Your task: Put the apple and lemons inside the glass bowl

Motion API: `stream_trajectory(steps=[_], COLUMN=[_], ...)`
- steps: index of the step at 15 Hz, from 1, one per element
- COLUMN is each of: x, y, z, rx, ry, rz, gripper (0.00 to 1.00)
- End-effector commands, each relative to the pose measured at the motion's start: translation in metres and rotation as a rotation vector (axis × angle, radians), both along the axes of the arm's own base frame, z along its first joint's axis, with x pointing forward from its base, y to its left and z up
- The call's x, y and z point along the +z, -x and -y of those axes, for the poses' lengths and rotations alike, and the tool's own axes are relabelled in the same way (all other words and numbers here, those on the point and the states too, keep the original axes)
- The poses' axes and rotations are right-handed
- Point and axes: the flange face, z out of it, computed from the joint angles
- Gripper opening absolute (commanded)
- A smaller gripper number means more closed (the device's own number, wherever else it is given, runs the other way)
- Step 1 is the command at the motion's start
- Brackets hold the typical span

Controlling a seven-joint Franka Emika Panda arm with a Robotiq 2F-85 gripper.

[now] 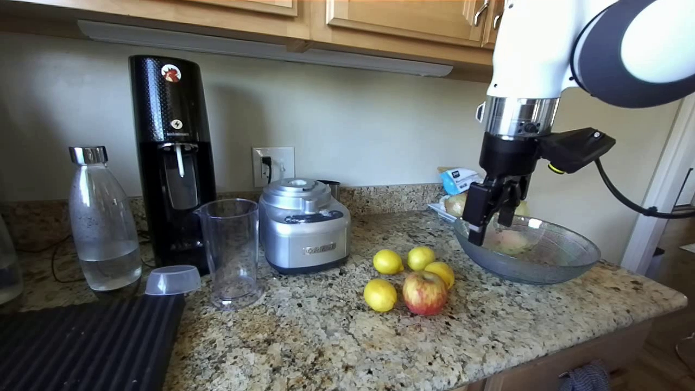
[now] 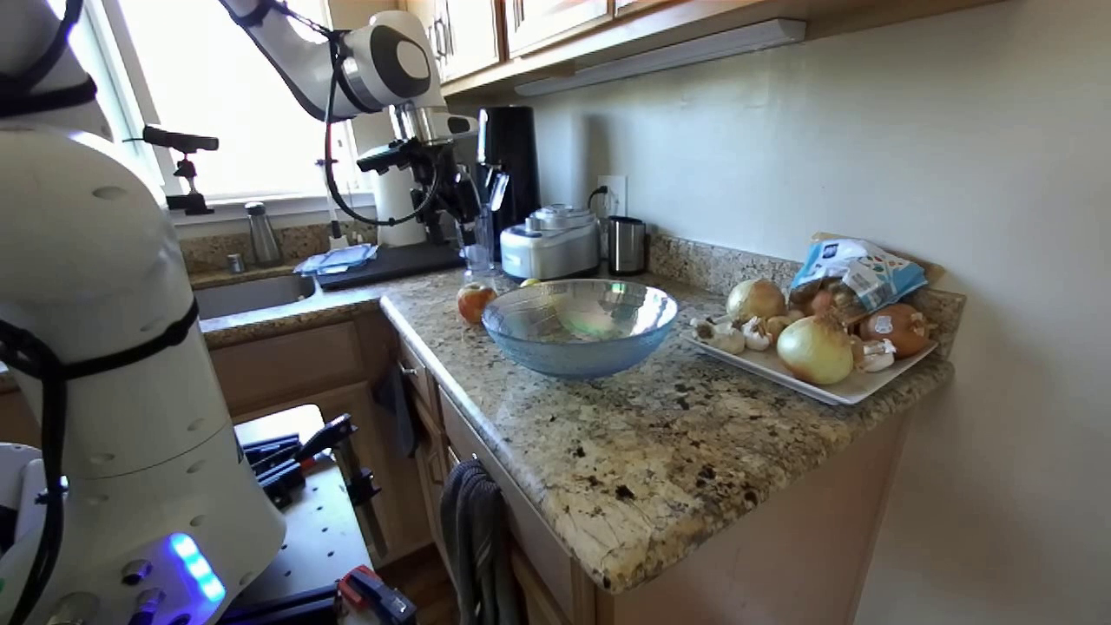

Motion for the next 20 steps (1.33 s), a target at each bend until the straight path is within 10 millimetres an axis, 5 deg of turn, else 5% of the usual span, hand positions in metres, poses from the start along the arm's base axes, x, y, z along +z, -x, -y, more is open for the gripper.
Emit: stream_trajectory(steps=[1,8,13,20], x=[-0.002,-0.009,-0.021,-0.068], y=[-0.001,-0.005,-0.015,-0.054], z=[-0.006,-0.018,-0.031,-0.048], rx=[0.024,0.057,0.317,0.65], ry=[-0.002,-0.01,0.04,0.041], rz=[-0.012,-0.033,-0.044,-0.079], gripper=[1.0,1.0,1.0,1.0])
